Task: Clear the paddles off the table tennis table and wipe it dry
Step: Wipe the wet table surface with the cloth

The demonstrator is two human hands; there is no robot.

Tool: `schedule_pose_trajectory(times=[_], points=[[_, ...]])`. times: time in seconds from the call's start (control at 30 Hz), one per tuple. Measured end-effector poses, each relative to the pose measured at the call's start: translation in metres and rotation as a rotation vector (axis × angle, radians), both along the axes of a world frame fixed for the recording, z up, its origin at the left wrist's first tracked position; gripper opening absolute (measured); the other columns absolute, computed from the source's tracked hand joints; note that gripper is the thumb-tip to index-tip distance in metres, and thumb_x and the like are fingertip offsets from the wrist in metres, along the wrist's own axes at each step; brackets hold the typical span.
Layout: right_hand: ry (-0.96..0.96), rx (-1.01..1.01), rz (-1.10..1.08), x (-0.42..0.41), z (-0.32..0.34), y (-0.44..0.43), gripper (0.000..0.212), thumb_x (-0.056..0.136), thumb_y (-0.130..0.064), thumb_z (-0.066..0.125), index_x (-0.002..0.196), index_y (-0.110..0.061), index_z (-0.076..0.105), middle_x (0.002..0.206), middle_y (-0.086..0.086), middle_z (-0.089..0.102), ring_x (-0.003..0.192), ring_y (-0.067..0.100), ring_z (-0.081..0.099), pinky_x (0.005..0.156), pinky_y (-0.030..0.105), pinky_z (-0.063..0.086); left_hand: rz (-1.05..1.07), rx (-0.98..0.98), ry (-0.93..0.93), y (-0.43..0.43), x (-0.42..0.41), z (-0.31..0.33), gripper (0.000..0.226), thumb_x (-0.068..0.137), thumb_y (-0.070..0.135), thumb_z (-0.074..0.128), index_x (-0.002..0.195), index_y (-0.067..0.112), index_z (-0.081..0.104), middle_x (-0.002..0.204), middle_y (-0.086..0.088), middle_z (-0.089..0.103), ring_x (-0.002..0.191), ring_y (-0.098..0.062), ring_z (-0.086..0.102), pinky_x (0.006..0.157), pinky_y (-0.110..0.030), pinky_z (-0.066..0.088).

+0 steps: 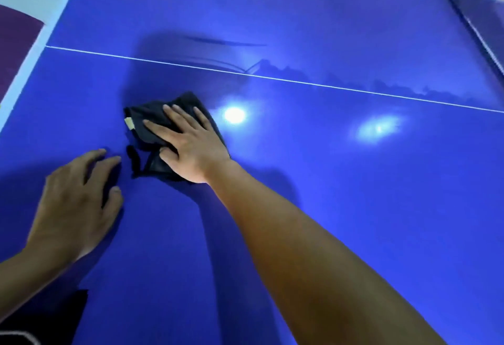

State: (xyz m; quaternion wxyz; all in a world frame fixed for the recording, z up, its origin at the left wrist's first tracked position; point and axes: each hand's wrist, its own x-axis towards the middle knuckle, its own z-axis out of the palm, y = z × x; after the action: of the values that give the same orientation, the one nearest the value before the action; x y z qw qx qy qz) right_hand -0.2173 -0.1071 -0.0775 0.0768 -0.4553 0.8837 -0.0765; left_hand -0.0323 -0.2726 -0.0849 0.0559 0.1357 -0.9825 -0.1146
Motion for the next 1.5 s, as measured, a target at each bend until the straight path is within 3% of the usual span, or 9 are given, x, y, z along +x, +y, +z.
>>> schedule_pose_trajectory(times=[0.13,0.27,0.57,0.67,0.8,0.97,1.17,1.37,1.5], points=[[0.013,-0.060,0.018,-0.046,-0.002,0.018,0.058,0.101,-0.045,0.042,0.158,-0.042,0.030,0.169,-0.005,0.020,0.156,0.012,0.012,0.127,0.037,0.000,-0.120,0.054,-0.027,0.090,-0.034,0.012,0.057,0.094,0.036,0.039,0.146,0.013,0.045,0.152,-0.013,0.040,0.131,-0.038,0.046,0.104,-0.055,0.040],[-0.018,-0.119,-0.316,-0.108,-0.003,0.092,0.060,0.099,-0.048,0.042,0.158,-0.038,0.032,0.169,-0.002,0.021,0.157,0.013,0.012,0.127,0.038,0.001,0.126,0.125,-0.006,0.135,-0.058,0.003,0.059,0.097,0.035,0.042,0.154,0.020,0.034,0.159,-0.010,0.031,0.140,-0.036,0.038,0.110,-0.055,0.032],[0.046,-0.065,-0.996,-0.210,0.001,0.352,0.064,0.100,-0.048,0.035,0.161,-0.029,0.026,0.169,0.007,0.022,0.156,0.021,0.016,0.127,0.046,0.006,0.195,0.045,-0.101,0.153,-0.066,-0.003,0.062,0.093,0.044,0.032,0.152,0.025,0.038,0.161,-0.006,0.031,0.146,-0.035,0.030,0.113,-0.058,0.029],[0.068,-0.145,-1.057,-0.207,0.000,0.364,0.066,0.098,-0.048,0.034,0.160,-0.028,0.027,0.168,0.009,0.023,0.155,0.024,0.018,0.128,0.046,0.005,0.173,0.062,-0.090,0.155,-0.065,0.000,0.063,0.094,0.046,0.032,0.152,0.024,0.038,0.162,-0.006,0.030,0.148,-0.033,0.027,0.115,-0.055,0.025],[0.035,-0.044,-1.066,-0.207,0.003,0.354,0.073,0.092,-0.051,0.026,0.161,-0.025,0.027,0.169,0.011,0.017,0.157,0.026,0.011,0.127,0.049,0.001,0.077,0.116,-0.116,0.148,-0.064,0.011,0.065,0.094,0.052,0.032,0.153,0.024,0.039,0.165,-0.005,0.021,0.145,-0.033,0.032,0.115,-0.050,0.025],[0.029,-0.056,-1.026,-0.184,0.001,0.284,0.079,0.089,-0.054,0.021,0.162,-0.022,0.023,0.169,0.015,0.013,0.157,0.028,0.008,0.127,0.051,0.000,0.062,0.005,-0.197,0.103,-0.027,0.023,0.067,0.094,0.051,0.033,0.150,0.017,0.043,0.165,-0.009,0.021,0.144,-0.036,0.034,0.114,-0.052,0.032],[0.053,-0.035,-0.833,-0.142,-0.008,0.095,0.072,0.098,-0.050,0.026,0.163,-0.021,0.017,0.170,0.014,0.009,0.158,0.027,0.004,0.127,0.050,-0.003,0.155,-0.035,-0.279,0.016,0.025,0.032,0.072,0.089,0.058,0.035,0.152,0.021,0.040,0.162,-0.010,0.025,0.143,-0.038,0.032,0.114,-0.057,0.029],[0.059,-0.078,-0.487,-0.052,-0.012,-0.108,0.070,0.099,-0.048,0.036,0.162,-0.021,0.022,0.169,0.016,0.014,0.157,0.028,0.009,0.127,0.050,-0.002,0.065,-0.031,-0.403,-0.009,0.054,0.017,0.092,0.083,0.082,0.018,0.159,0.037,-0.009,0.169,0.001,-0.011,0.156,-0.028,-0.006,0.125,-0.053,0.005],[0.024,-0.123,-0.218,0.000,-0.012,-0.209,0.067,0.099,-0.046,0.037,0.162,-0.026,0.025,0.170,0.010,0.015,0.158,0.023,0.008,0.127,0.047,-0.003,0.048,0.007,-0.350,-0.014,0.057,0.003,0.093,0.086,0.086,0.014,0.156,0.036,-0.019,0.166,0.002,-0.026,0.154,-0.027,-0.020,0.124,-0.056,-0.002]])
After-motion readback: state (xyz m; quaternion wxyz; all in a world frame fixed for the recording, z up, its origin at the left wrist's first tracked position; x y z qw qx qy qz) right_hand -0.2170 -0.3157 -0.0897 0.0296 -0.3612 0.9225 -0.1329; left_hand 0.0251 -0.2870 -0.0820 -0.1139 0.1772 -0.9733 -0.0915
